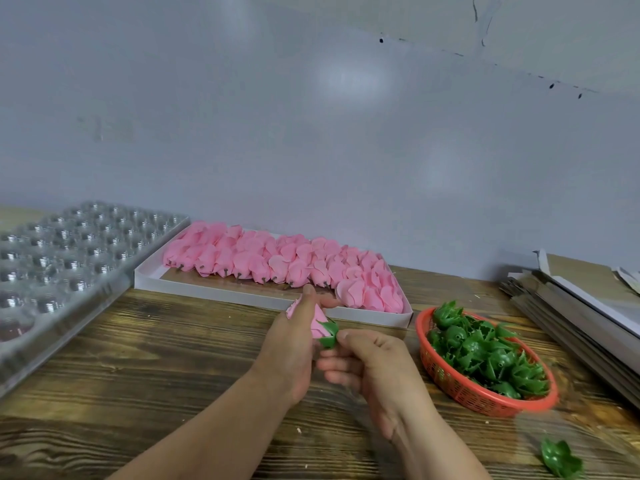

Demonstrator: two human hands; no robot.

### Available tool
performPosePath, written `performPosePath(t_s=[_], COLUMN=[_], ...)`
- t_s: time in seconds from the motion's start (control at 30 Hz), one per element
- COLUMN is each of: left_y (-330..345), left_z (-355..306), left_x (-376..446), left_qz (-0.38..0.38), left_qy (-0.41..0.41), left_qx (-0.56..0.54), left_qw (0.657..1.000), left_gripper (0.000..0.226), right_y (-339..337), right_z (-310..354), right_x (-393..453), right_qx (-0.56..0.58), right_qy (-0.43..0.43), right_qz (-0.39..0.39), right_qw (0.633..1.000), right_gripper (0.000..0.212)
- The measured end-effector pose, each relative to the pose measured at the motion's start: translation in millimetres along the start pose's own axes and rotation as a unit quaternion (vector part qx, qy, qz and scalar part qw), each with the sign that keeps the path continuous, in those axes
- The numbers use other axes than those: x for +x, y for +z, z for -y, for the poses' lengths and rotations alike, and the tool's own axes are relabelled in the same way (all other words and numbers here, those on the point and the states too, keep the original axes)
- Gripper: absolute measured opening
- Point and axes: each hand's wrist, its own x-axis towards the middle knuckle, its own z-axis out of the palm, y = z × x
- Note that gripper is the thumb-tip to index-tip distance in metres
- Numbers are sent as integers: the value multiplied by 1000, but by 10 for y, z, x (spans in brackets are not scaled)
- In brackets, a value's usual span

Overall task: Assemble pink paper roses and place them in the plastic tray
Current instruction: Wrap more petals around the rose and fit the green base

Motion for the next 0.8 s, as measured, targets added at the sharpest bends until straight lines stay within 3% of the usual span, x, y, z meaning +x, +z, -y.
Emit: performPosePath(t_s=[0.17, 0.37, 0.5, 0.6, 0.8], left_y=[-22, -7, 36, 55, 49], left_z=[38, 37, 41, 35, 41], left_x=[25, 42, -6, -20, -22], left_qz=[-7, -34, -20, -25, -24], left_qy=[27, 10, 21, 29, 35], left_qx=[24, -23, -6, 0, 23], left_qw=[999, 999, 1000, 999, 999], left_gripper=[46, 54, 51, 52, 51], right_y=[-6, 37, 25, 31, 25], right_z=[8, -31, 11, 75, 80], right_x=[-3, -5, -45, -101, -112], right_qx=[32, 46, -84, -143, -159], right_qy=[24, 55, -39, -97, -107], right_qz=[19, 31, -11, 10, 39], right_qw=[999, 997, 996, 985, 981], right_gripper=[19, 25, 29, 33, 18])
